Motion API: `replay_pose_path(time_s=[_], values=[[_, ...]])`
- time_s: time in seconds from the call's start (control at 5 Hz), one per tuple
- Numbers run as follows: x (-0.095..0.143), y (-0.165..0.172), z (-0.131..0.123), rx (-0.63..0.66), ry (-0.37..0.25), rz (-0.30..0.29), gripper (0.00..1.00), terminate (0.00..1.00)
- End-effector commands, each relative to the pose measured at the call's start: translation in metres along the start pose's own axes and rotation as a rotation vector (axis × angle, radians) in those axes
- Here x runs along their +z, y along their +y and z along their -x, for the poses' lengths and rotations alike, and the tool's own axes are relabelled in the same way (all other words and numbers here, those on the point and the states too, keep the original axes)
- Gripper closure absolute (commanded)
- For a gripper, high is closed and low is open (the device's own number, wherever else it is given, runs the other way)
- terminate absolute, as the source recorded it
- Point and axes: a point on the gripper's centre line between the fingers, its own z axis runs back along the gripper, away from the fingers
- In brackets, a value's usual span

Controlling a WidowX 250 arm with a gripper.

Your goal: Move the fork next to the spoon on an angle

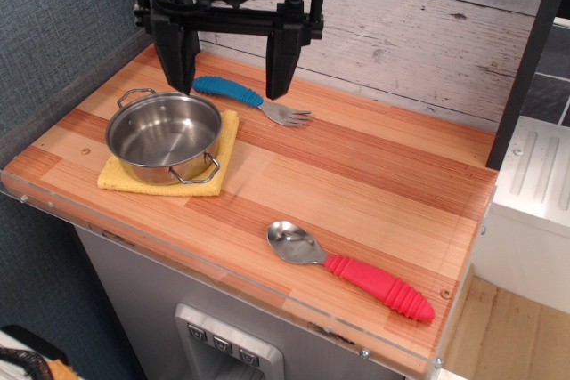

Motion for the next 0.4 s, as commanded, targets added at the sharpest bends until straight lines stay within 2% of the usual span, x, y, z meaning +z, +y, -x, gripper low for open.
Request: replay_pose_path(time_s=[0.0,0.2], values=[[0.000,0.000,0.000,0.000,0.000,0.000,0.00,0.00],[-0.004,0.001,-0.015,0.142,-0.004,-0.001,0.00,0.00]])
